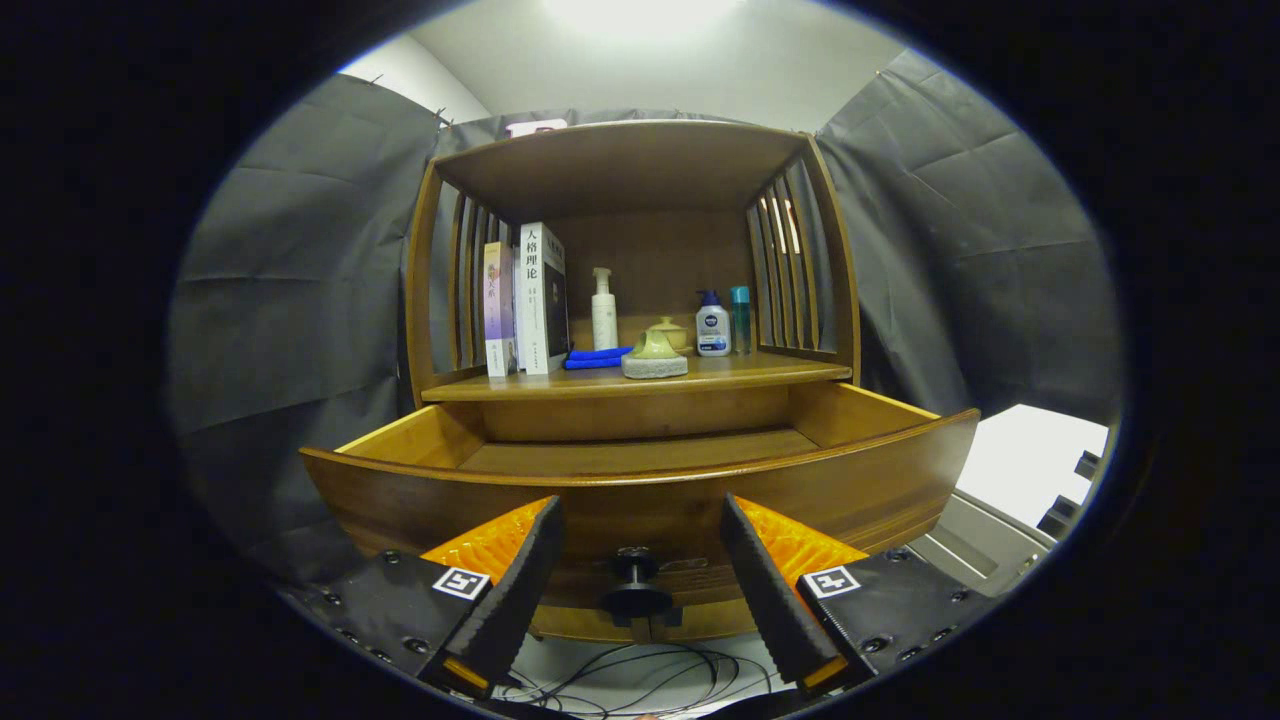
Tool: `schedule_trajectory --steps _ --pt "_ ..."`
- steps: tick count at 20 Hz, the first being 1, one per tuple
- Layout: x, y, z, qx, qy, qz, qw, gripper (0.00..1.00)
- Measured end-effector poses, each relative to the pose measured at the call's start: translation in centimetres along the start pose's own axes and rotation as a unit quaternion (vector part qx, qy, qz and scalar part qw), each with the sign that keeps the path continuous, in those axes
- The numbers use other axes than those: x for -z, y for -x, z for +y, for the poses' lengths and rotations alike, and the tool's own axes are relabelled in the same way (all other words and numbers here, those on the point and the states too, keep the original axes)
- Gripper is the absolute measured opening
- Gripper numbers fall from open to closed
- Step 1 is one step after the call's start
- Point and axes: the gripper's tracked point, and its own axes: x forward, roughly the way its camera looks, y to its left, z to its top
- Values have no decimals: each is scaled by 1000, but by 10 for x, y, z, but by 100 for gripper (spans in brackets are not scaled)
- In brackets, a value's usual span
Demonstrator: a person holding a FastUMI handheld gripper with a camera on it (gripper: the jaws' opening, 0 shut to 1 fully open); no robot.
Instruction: Pull open the drawer, take out the items inside it, and place them on the countertop above the cabinet.
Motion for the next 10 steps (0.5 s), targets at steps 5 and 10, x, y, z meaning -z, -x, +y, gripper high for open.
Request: schedule_trajectory --steps 5,10 --pt "4 -6 7 -14 11 -8 1000 98" --pt "-1 -19 10 -11 6 2 1000 98"
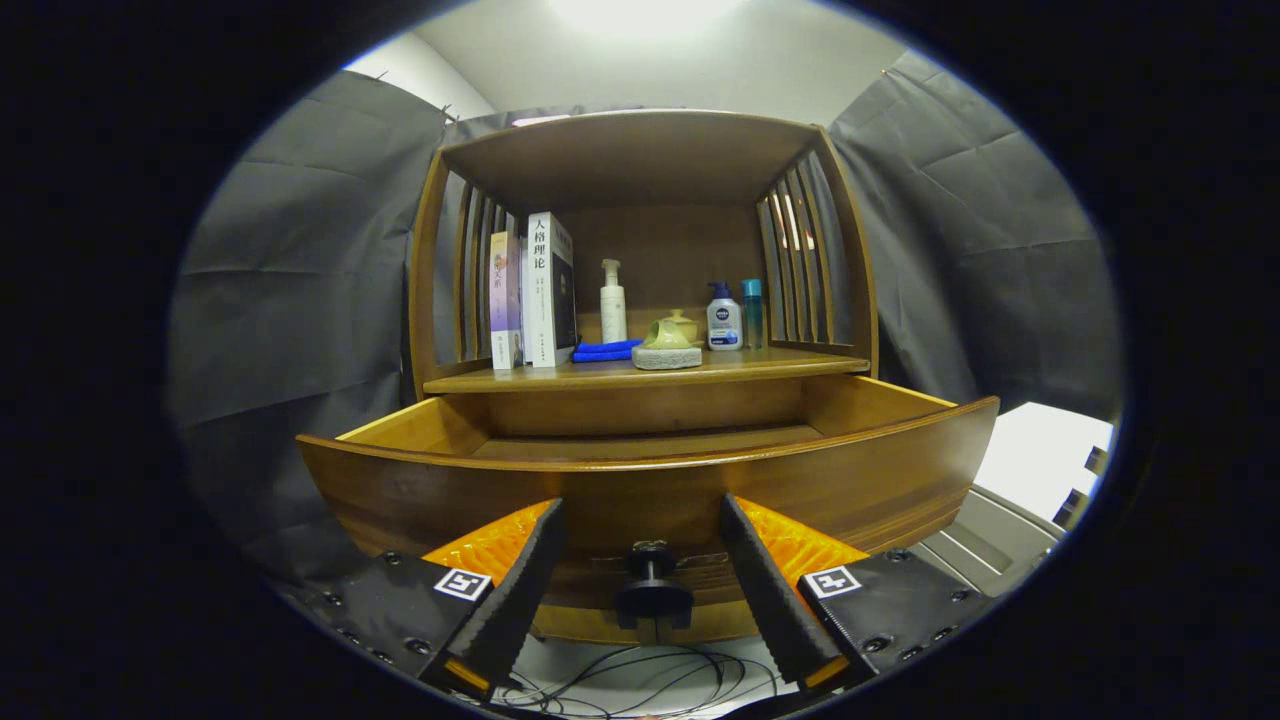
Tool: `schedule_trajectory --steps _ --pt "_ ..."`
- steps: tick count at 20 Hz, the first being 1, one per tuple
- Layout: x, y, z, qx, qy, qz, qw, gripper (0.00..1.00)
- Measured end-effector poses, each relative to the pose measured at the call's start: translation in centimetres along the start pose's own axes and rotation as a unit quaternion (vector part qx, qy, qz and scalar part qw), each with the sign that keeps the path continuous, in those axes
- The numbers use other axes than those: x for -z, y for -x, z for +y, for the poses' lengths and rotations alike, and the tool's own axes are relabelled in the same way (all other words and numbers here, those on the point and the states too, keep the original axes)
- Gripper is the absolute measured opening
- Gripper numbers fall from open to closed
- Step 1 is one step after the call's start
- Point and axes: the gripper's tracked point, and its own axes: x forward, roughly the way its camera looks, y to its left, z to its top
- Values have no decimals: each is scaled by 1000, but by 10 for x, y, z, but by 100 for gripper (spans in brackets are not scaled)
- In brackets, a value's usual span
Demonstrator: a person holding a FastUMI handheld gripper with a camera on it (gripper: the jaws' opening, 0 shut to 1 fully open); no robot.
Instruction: Pull open the drawer, take out the items inside it, and place them on the countertop above the cabinet.
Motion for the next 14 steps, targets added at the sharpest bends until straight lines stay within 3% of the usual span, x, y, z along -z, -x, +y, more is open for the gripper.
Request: schedule_trajectory --steps 14 --pt "-20 -95 5 17 15 18 1000 98"
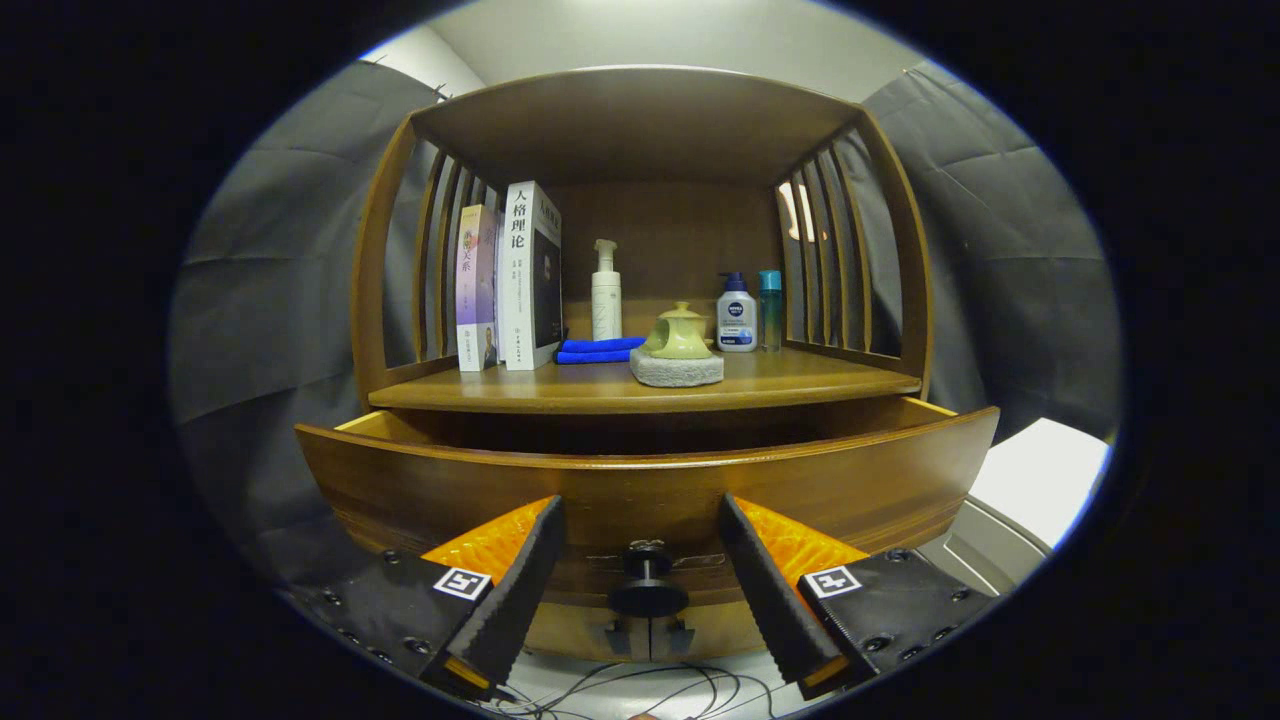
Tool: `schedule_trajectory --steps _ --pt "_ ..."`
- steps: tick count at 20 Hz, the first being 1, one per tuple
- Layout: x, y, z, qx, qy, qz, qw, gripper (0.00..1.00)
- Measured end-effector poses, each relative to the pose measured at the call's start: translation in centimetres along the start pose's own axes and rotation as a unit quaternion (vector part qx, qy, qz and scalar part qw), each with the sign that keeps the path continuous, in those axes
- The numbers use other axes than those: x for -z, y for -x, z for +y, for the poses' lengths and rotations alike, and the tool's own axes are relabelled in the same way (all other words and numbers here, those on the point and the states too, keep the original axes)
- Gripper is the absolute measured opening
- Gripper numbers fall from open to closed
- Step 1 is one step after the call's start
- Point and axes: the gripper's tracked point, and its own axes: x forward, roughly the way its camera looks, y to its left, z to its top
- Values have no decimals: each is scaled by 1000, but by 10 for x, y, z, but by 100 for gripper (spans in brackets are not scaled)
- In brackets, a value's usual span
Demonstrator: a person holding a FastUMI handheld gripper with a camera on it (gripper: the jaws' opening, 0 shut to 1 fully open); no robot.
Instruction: Pull open the drawer, take out the items inside it, and place them on the countertop above the cabinet.
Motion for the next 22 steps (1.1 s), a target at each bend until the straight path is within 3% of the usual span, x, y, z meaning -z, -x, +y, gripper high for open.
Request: schedule_trajectory --steps 7,12,17,22 --pt "-9 -58 -4 -7 21 5 1000 98" --pt "-12 -72 -4 1 29 10 1000 98" --pt "9 -66 -7 -9 20 63 998 100" --pt "-23 -23 -19 -9 27 31 999 100"
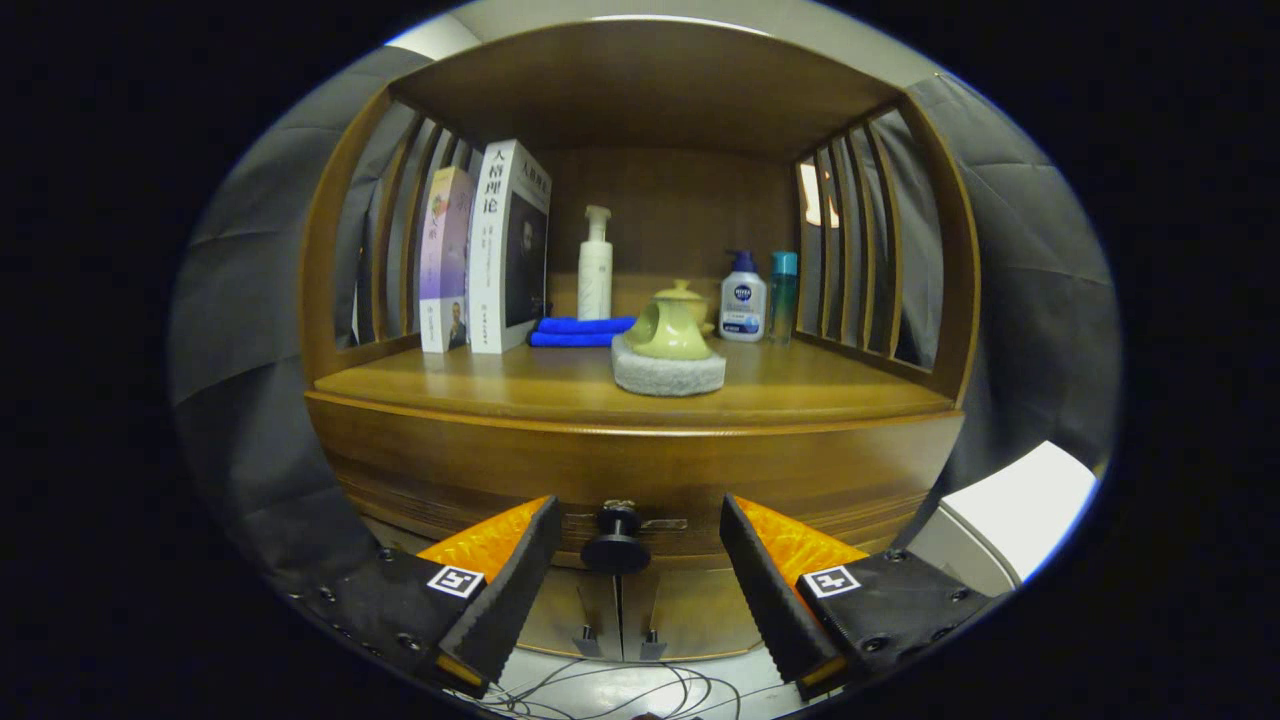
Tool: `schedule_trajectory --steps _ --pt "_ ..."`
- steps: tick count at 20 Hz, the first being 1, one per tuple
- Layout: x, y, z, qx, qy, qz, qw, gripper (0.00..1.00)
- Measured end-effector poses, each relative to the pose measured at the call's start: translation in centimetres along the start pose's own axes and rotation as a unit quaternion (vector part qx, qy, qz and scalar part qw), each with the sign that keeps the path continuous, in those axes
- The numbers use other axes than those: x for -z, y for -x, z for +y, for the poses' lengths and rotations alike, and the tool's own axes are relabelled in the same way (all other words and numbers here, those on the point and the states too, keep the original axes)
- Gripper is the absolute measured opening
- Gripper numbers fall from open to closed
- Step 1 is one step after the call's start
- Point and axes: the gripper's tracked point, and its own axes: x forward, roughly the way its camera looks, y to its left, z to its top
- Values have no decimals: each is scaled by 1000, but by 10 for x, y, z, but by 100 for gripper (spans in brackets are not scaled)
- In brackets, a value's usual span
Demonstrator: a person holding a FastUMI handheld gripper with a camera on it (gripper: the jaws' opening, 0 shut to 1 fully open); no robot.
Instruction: Pull open the drawer, take out the items inside it, and place them on the countertop above the cabinet.
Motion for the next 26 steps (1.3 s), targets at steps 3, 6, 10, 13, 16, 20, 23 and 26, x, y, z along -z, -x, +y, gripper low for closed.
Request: schedule_trajectory --steps 3,6,10,13,16,20,23,26 --pt "-36 33 -3 -8 0 -33 999 100" --pt "-78 72 -7 -15 -14 -79 997 100" --pt "-112 126 -14 -21 -21 -122 992 100" --pt "-119 165 -23 -17 -29 -138 990 99" --pt "-121 195 -32 -7 -18 -159 987 99" --pt "-117 217 -23 -20 -27 -165 986 99" --pt "-120 227 -24 -30 -27 -166 985 99" --pt "-121 232 -24 -37 -31 -169 984 99"
